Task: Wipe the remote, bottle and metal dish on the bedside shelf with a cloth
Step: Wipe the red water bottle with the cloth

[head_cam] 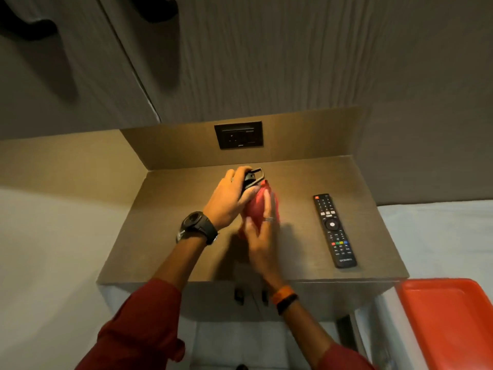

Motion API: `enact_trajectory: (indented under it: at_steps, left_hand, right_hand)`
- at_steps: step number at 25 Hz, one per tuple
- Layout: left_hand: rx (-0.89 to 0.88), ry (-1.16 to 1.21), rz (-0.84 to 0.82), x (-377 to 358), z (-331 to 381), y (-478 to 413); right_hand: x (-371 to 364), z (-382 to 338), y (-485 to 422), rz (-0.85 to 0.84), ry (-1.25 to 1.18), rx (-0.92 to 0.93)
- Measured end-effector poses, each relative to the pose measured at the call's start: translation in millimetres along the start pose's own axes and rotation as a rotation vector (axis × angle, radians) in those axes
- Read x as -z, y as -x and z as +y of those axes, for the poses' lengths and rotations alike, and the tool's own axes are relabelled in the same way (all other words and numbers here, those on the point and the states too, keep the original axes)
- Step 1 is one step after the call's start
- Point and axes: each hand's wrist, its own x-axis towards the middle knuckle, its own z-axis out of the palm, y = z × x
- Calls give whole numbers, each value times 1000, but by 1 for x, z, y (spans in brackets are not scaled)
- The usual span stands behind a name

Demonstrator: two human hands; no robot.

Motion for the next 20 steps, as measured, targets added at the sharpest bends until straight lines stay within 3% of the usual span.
enact_trajectory:
  at_steps: [2,6,9,14,18,20]
  left_hand:
    - [29,74,17,9,-18,-5]
    - [11,147,-37,29,-45,-10]
    - [8,288,-94,38,-46,-9]
    - [-54,412,-259,42,-49,-5]
    - [-147,339,-296,43,-52,1]
    - [-136,327,-237,37,-52,10]
  right_hand:
    - [-30,22,-4,34,326,74]
    - [-10,51,-22,-44,471,-52]
    - [-6,47,-29,-118,322,-90]
    - [-2,24,-48,-234,177,44]
    - [31,54,-38,-481,91,-108]
    - [45,52,-45,-572,25,-155]
